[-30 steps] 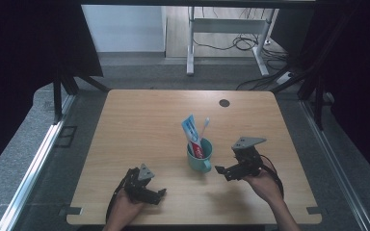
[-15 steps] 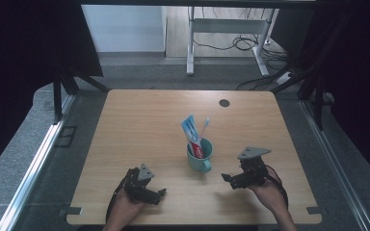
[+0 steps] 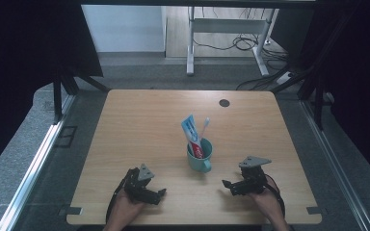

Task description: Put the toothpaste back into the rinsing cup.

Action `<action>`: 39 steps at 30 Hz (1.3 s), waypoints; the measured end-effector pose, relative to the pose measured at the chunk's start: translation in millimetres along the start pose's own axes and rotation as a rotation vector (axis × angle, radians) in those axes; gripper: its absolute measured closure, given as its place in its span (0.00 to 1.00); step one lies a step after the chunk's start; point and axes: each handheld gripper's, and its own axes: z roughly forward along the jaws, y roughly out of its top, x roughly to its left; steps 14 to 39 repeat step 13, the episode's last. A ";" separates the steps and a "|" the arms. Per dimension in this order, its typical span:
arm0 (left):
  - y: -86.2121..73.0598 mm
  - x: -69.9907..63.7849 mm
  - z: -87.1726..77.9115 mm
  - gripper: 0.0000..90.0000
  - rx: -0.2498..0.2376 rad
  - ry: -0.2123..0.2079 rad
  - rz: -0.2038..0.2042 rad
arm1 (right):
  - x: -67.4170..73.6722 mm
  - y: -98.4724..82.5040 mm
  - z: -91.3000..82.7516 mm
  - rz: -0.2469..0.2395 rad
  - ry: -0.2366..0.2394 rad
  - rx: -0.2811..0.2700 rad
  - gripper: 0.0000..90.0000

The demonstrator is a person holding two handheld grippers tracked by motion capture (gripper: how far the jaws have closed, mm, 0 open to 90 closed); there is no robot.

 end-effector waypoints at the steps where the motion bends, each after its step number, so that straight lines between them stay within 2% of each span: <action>1: 0.0 0.0 0.0 0.00 0.000 0.000 0.000 | 0.1 -2.2 1.7 0.002 -0.001 -0.001 0.03; 6: 0.0 0.1 0.0 0.00 0.000 0.001 0.001 | -0.1 -14.1 9.8 0.011 -0.001 0.001 0.03; 8: 0.1 0.2 -0.2 0.00 0.001 0.001 0.002 | -0.4 -19.4 13.7 0.014 -0.008 0.018 0.01; 9: 0.1 0.2 -0.2 0.01 0.001 0.001 0.001 | 0.3 -20.8 14.3 0.005 -0.022 0.010 0.03; 13: 0.0 0.1 -0.2 0.01 0.001 0.001 0.001 | 2.0 -20.9 14.4 -0.005 -0.038 0.014 0.03; 39: 0.0 0.1 -0.2 0.01 0.001 0.001 0.001 | 2.0 -20.9 14.4 -0.005 -0.038 0.014 0.03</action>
